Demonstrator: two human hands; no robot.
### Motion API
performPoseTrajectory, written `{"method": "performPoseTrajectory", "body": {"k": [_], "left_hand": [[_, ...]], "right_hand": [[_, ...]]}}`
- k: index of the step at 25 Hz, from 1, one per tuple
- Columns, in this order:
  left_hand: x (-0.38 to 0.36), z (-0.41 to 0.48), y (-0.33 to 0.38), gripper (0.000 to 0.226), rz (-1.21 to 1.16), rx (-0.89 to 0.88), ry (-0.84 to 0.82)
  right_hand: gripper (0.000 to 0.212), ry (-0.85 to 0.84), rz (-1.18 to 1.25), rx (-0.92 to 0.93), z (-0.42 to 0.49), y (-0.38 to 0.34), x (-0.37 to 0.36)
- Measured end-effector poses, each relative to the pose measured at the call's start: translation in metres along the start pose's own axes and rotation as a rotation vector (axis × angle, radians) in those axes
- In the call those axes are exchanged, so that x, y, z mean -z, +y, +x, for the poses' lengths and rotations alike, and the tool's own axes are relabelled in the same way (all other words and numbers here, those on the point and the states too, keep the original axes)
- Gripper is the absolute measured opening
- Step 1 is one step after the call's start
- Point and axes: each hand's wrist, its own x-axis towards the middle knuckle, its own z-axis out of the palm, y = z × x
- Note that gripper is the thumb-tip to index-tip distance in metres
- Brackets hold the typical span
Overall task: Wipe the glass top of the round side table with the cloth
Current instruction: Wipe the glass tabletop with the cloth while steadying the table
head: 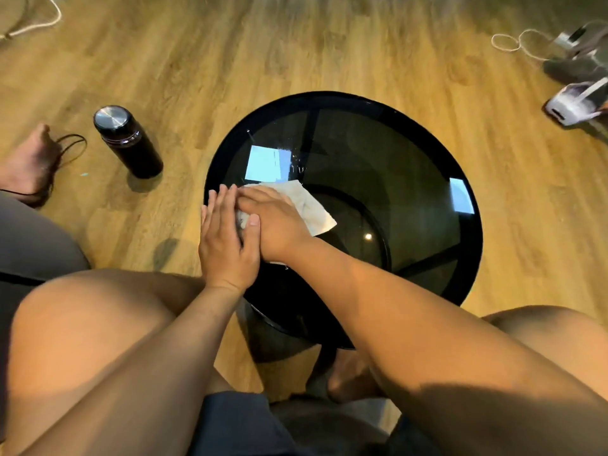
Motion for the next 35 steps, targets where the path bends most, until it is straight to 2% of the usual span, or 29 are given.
{"method": "performPoseTrajectory", "body": {"k": [2,4,7,11,12,14,16,19,21,24,27,29,31,33,35], "left_hand": [[0.001,-0.002,0.003,0.07,0.041,-0.006,-0.033],[0.001,-0.001,0.005,0.071,0.118,-0.021,-0.067],[0.0,-0.001,0.004,0.067,0.127,-0.009,-0.071],[0.0,-0.003,0.001,0.067,0.106,-0.002,-0.063],[0.0,-0.002,0.001,0.067,0.105,-0.001,-0.06],[-0.001,-0.002,0.001,0.067,0.099,-0.001,-0.05],[0.0,-0.001,0.001,0.066,0.088,0.0,-0.043],[0.002,-0.002,-0.001,0.066,0.058,-0.002,-0.05],[0.003,-0.002,0.0,0.067,0.023,-0.008,-0.063],[0.004,-0.004,0.001,0.067,0.039,-0.024,-0.088],[0.003,-0.002,0.002,0.067,0.048,0.013,-0.088],[0.004,-0.003,0.004,0.066,0.053,0.042,-0.081],[0.005,-0.004,0.008,0.062,0.042,0.064,-0.08],[0.007,-0.005,0.011,0.062,0.048,0.072,-0.079],[0.008,-0.005,0.011,0.062,0.054,0.078,-0.088]], "right_hand": [[0.049,-0.024,-0.001,0.025,-0.018,0.004,0.016],[0.05,0.047,0.021,-0.012,-0.049,0.047,0.033],[0.042,0.178,0.012,-0.266,-0.109,0.126,0.08],[0.02,0.296,0.045,-0.58,-0.153,0.163,0.112],[0.025,0.346,0.069,-0.652,-0.152,0.167,0.106],[0.048,0.425,0.132,-0.784,-0.139,0.157,0.087],[0.05,0.449,0.127,-0.668,-0.119,0.117,0.057],[0.042,0.261,0.119,-0.325,-0.098,0.011,0.008],[0.052,0.141,0.145,-0.171,-0.094,-0.033,-0.015],[0.054,0.069,0.14,0.03,-0.122,-0.009,-0.005],[0.064,-0.132,-0.028,0.137,-0.184,0.055,0.034],[0.07,-0.12,-0.189,0.001,-0.211,0.121,0.061],[0.073,0.002,-0.243,-0.309,-0.21,0.172,0.092],[0.063,0.132,-0.181,-0.591,-0.196,0.192,0.105],[0.056,0.238,-0.11,-0.678,-0.19,0.177,0.092]]}}
